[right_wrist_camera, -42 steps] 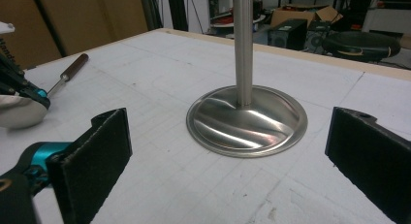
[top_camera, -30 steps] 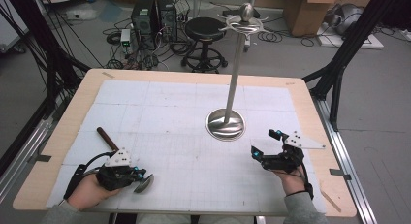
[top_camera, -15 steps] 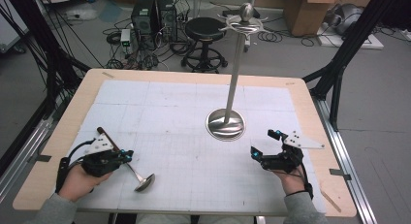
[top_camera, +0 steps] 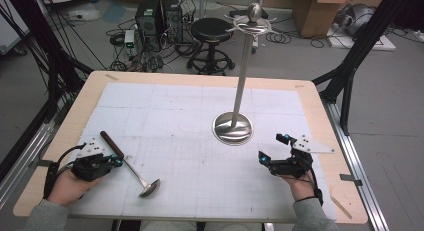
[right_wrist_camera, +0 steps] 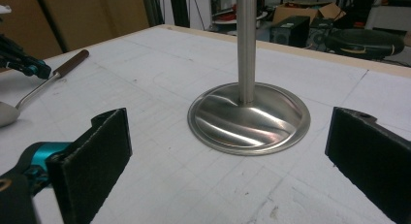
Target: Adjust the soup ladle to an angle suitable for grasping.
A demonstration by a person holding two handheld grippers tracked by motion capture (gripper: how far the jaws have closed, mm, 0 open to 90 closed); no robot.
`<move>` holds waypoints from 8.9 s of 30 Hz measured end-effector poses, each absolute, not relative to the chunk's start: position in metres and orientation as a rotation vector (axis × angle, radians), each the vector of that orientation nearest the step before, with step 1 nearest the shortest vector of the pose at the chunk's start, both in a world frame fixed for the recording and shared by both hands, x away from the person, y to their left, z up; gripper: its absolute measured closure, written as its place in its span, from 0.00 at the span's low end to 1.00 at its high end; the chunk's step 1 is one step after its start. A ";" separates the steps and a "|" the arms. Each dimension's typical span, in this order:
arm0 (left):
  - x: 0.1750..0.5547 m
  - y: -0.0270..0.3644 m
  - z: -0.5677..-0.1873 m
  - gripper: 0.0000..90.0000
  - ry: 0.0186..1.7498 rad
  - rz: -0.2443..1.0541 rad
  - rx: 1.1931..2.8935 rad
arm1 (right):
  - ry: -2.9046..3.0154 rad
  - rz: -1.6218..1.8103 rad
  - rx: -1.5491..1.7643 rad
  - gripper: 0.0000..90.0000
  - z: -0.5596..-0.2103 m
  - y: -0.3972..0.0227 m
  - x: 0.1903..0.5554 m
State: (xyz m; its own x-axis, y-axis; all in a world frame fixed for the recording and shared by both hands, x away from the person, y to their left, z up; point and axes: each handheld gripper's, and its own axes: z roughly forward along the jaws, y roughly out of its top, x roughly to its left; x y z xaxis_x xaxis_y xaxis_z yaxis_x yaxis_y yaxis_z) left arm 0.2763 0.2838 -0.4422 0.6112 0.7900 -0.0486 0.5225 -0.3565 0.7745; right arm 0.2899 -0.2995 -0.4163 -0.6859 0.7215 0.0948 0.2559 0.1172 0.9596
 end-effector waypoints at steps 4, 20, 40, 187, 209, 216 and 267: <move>0.278 0.285 -0.445 1.00 1.066 0.414 2.050 | 2.015 1.594 0.952 0.02 -0.416 -0.299 0.290; 0.286 0.281 -0.447 1.00 1.093 0.408 2.024 | 2.026 1.584 0.946 0.02 -0.418 -0.298 0.291; 0.292 0.270 -0.446 0.99 1.102 0.428 2.037 | 2.053 1.577 0.944 0.02 -0.419 -0.296 0.292; 0.302 0.161 -0.434 0.99 0.695 0.158 2.315 | 2.093 1.590 0.922 0.02 -0.421 -0.293 0.293; 0.286 0.189 -0.433 1.00 0.704 0.121 2.329 | 2.109 1.582 0.929 0.02 -0.422 -0.292 0.293; 0.281 0.203 -0.433 1.00 0.720 0.095 2.319 | 2.114 1.582 0.930 0.02 -0.422 -0.292 0.293; 0.293 0.273 -0.440 0.99 0.983 0.344 2.156 | 2.144 1.552 0.914 0.02 -0.425 -0.288 0.296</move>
